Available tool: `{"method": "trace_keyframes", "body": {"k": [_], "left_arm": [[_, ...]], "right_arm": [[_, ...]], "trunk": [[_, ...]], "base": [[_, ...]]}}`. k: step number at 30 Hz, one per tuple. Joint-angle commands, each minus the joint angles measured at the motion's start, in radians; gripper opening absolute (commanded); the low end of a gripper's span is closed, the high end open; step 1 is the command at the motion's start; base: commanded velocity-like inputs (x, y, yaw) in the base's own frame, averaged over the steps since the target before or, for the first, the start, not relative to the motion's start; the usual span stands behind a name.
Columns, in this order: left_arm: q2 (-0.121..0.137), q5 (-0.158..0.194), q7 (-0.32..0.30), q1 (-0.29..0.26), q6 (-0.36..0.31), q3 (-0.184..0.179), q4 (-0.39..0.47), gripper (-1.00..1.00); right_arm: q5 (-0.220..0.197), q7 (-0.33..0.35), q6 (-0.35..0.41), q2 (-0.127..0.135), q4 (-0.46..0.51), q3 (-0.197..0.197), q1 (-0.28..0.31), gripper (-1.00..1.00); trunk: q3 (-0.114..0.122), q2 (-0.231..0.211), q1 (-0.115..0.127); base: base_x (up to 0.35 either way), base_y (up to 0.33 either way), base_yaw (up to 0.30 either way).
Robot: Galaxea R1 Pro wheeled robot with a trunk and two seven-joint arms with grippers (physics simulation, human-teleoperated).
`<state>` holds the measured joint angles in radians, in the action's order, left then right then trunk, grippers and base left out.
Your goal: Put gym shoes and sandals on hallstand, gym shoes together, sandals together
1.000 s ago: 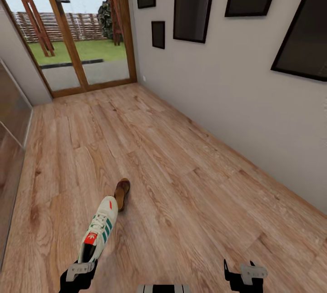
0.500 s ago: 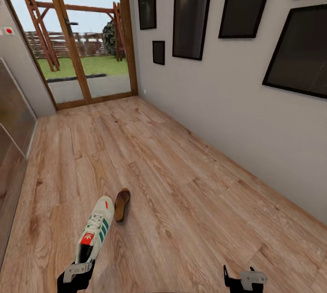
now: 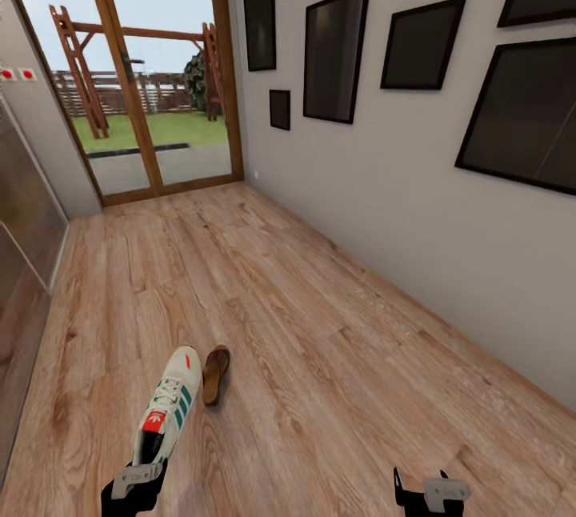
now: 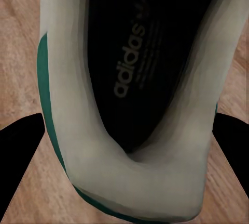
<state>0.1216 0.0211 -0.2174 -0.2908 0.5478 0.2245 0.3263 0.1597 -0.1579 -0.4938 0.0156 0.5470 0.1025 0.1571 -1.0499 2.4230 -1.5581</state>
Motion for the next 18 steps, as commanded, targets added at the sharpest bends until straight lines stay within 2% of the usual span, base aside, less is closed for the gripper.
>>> {"method": "trace_keyframes", "body": {"k": [1, 9, 18], "left_arm": [[0.0, 0.002, -0.01, 0.0, 0.001, 0.007, -0.001, -1.0], [-0.002, 0.002, -0.01, 0.0, 0.001, 0.007, -0.001, -1.0], [-0.003, 0.001, -0.01, -0.001, 0.001, 0.007, -0.002, -1.0]], "right_arm": [[0.011, -0.006, -0.002, 0.0, -0.001, 0.002, 0.0, 1.0], [0.01, -0.006, -0.002, 0.0, -0.001, 0.002, 0.0, 1.0], [0.009, -0.006, -0.003, 0.0, -0.001, 0.002, 0.0, 1.0]], "trunk": [[0.004, -0.007, 0.004], [0.041, -0.063, 0.035], [0.071, -0.126, 0.069]], "base": [[0.0, 0.0, 0.0], [0.0, 0.0, 0.0], [0.0, 0.0, 0.0]]}}
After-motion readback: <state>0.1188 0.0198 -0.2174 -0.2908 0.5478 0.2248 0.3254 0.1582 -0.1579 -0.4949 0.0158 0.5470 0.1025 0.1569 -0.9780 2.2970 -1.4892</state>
